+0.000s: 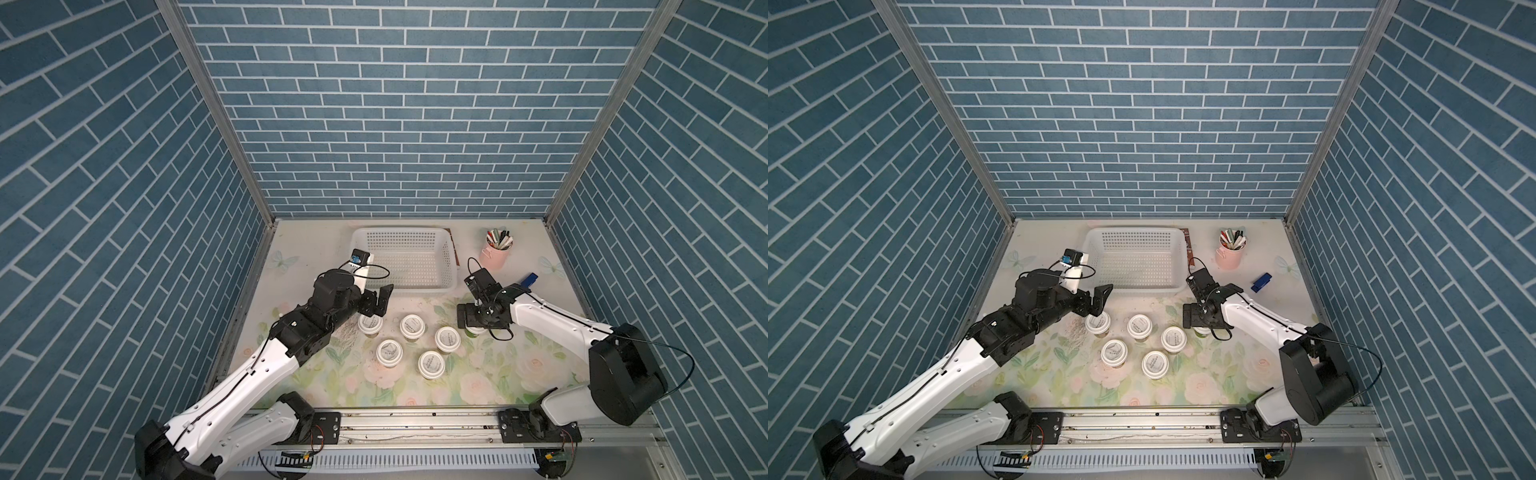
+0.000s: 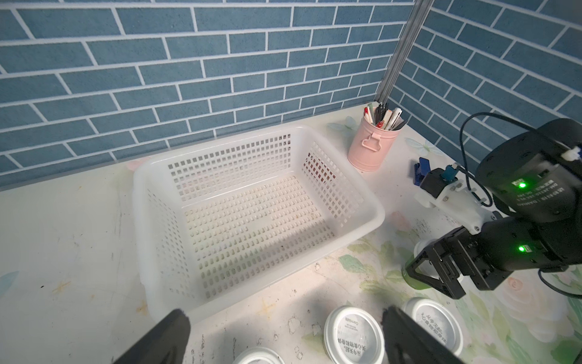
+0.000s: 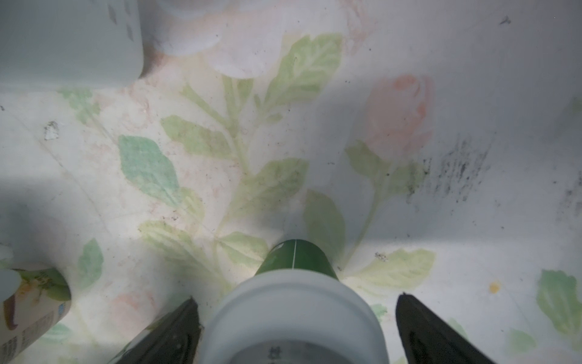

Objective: Put the yogurt in the basket
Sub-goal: Pick up the yogurt from the center of the board.

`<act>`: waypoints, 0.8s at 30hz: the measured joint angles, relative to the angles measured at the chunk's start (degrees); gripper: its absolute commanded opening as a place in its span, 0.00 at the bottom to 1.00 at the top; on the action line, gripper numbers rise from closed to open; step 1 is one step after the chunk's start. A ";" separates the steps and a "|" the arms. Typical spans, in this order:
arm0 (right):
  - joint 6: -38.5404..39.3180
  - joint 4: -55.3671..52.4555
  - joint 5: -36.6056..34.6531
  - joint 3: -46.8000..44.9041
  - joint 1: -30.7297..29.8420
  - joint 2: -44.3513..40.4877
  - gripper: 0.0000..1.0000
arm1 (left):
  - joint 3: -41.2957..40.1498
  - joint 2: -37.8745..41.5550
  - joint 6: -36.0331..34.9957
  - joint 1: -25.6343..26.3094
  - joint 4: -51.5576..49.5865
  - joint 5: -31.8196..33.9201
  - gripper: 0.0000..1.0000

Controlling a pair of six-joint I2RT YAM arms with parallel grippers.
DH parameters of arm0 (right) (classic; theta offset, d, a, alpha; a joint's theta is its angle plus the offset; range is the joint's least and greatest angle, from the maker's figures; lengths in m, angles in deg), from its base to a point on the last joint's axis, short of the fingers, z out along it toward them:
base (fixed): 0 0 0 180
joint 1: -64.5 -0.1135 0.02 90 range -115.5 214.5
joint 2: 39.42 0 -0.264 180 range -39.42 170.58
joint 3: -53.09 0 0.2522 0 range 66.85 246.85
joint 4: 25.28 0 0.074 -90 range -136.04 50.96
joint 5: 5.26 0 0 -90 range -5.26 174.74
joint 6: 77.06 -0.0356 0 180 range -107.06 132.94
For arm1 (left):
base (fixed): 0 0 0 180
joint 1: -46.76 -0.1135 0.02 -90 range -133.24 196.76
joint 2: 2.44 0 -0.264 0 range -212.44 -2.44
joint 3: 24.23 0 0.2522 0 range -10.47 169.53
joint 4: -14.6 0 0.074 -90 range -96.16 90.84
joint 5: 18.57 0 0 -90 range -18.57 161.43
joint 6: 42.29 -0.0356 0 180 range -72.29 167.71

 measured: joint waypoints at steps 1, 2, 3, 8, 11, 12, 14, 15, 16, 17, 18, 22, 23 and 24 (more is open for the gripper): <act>0.13 0.09 0.00 0.00 0.00 0.26 0.99 | 0.00 0.00 0.17 0.09 -0.04 0.17 1.00; 0.17 0.20 0.02 0.00 0.00 0.44 0.98 | 0.00 -0.02 0.33 0.15 0.00 0.28 1.00; 0.20 0.28 0.02 0.00 0.00 0.72 0.98 | 0.00 -0.02 0.39 0.22 0.00 0.42 1.00; 0.79 0.59 0.07 0.00 0.00 1.60 0.94 | 0.00 -0.44 0.85 0.46 -0.02 0.81 1.00; 1.20 0.66 0.04 -0.02 0.00 1.66 0.89 | 0.00 -0.59 1.20 0.63 0.00 1.07 1.00; 1.27 0.63 0.04 -0.02 0.00 1.66 0.87 | 0.00 -0.63 1.27 0.68 0.00 1.25 1.00; 1.49 0.66 0.04 -0.02 0.00 1.66 0.83 | 0.00 -0.72 1.42 0.76 0.00 1.46 1.00; 1.49 0.66 0.07 -0.02 0.00 1.66 0.82 | 0.00 -0.79 1.49 0.83 0.00 1.55 1.00; 1.49 0.68 0.04 -0.02 0.00 1.66 0.81 | 0.00 -0.87 1.55 0.85 0.00 1.66 1.00; 1.49 0.68 0.07 -0.02 0.00 1.66 0.80 | 0.00 -1.01 1.64 0.90 0.00 1.68 1.00; 1.51 0.68 0.07 -0.02 0.00 1.66 0.79 | 0.00 -1.11 1.68 0.92 -0.02 1.70 1.00; 1.53 0.68 0.07 -0.02 0.00 1.66 0.75 | 0.00 -1.42 1.84 0.98 -0.02 1.79 1.00; 1.53 0.68 0.07 -0.02 0.00 1.66 0.75 | 0.00 -1.44 1.86 1.05 0.00 1.86 1.00; 1.55 0.68 0.07 -0.02 0.00 1.66 0.75 | 0.00 -1.46 1.86 1.11 -0.02 1.88 1.00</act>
